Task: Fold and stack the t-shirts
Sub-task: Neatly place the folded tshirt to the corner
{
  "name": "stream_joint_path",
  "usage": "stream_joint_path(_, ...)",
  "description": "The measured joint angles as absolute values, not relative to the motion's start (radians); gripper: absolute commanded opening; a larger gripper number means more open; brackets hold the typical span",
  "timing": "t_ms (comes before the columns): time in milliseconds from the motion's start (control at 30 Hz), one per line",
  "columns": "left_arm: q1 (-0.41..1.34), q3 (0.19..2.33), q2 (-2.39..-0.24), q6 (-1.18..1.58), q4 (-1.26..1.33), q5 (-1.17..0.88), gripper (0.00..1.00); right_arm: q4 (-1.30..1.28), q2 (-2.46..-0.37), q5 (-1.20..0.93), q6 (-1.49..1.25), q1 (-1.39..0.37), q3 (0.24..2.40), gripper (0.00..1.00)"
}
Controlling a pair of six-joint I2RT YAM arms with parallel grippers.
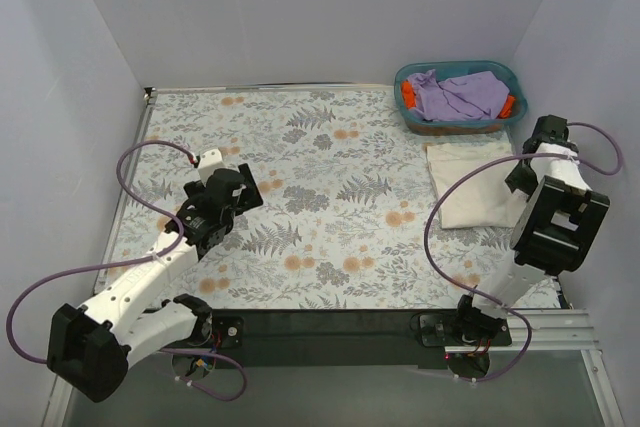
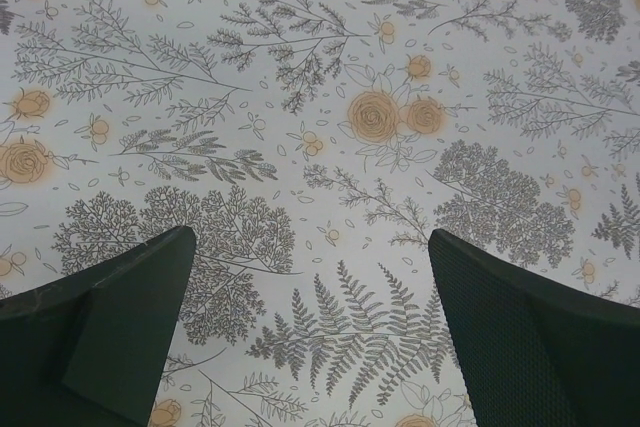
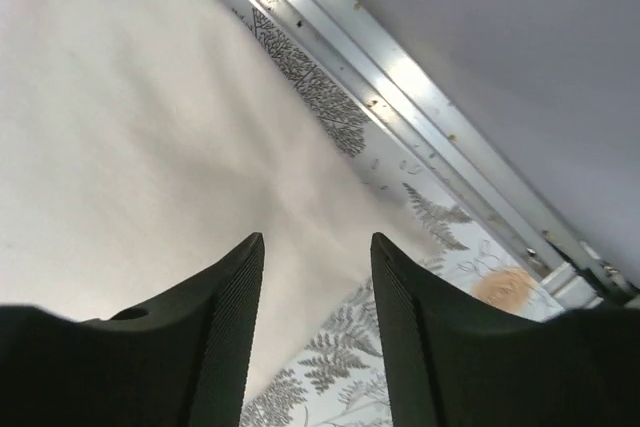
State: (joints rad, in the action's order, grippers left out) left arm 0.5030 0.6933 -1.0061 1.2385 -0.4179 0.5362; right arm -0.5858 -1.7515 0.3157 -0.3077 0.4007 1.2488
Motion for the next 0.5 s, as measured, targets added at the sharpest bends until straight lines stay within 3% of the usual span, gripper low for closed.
stream_joint_path(67,0.503,0.696,-0.979,1.238,-0.421,0.539,0.98,-0.606,-1.689,0.34,-0.298,0.389,1.249,0.59)
stream_joint_path(500,0.503,0.945,-0.793,1.251,-0.571,0.63,0.98,-0.769,-1.205,0.264,-0.24,0.32,1.314,0.77)
